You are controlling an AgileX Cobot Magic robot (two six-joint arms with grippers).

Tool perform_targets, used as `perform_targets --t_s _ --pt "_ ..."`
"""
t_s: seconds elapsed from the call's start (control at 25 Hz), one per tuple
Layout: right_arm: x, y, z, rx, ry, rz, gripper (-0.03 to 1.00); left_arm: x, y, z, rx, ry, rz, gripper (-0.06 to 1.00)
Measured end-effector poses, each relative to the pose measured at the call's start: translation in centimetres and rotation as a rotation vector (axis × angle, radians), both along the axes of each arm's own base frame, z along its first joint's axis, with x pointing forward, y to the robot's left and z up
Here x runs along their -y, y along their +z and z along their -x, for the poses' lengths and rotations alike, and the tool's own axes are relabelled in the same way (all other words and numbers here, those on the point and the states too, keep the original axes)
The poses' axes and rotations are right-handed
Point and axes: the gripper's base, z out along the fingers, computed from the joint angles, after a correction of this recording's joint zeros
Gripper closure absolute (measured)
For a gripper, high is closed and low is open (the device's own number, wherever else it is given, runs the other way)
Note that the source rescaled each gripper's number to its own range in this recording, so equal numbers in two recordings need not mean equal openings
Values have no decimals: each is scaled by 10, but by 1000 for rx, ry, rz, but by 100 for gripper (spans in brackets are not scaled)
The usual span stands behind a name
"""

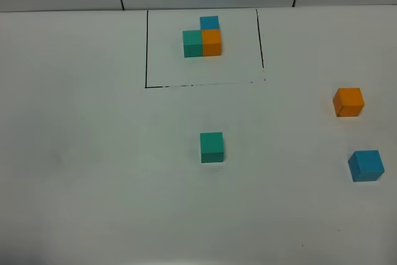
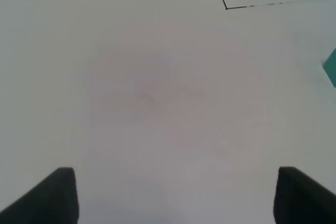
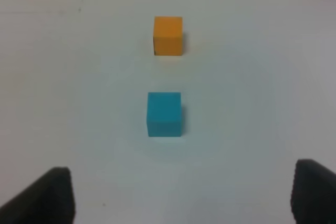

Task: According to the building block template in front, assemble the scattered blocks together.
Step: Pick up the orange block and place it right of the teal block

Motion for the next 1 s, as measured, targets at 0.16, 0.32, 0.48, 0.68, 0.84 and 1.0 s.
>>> perform_targets --t_s 0.16,0.32,0.48,0.68,0.84,1.0 --pt "0 0 0 0 1 -2 26 -1 -4 10 39 -1 2 26" --pt "0 0 0 0 1 -2 26 -1 -5 11 46 -1 3 26" --pt "-1 0 0 0 4 -6 26 -1 -5 11 46 -1 3 26" --pt "-1 0 0 0 4 -6 26 -1 -5 11 46 -1 3 26" --pt "-1 0 0 0 4 -7 26 -1 -5 11 46 6 1 26" --pt "-1 0 0 0 4 -7 26 0 -5 11 46 46 1 26"
